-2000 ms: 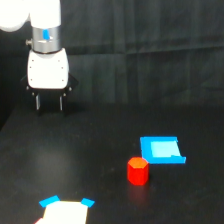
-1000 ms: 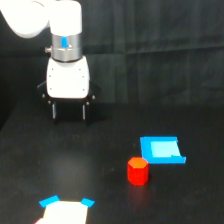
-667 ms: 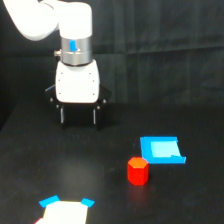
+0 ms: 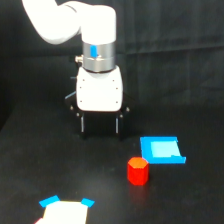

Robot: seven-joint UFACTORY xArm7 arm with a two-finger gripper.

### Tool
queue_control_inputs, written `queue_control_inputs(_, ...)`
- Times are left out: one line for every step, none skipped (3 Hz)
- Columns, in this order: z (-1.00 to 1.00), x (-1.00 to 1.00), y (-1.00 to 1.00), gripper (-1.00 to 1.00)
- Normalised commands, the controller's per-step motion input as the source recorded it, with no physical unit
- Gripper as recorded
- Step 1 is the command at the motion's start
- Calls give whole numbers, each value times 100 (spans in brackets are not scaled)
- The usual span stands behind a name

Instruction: Pick up the red object from the table

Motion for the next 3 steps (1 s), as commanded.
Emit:
queue_control_inputs(-100, 36, -100, 23)
queue_control_inputs(-78, 28, -100, -9)
queue_control_inputs(-17, 66, -100, 95)
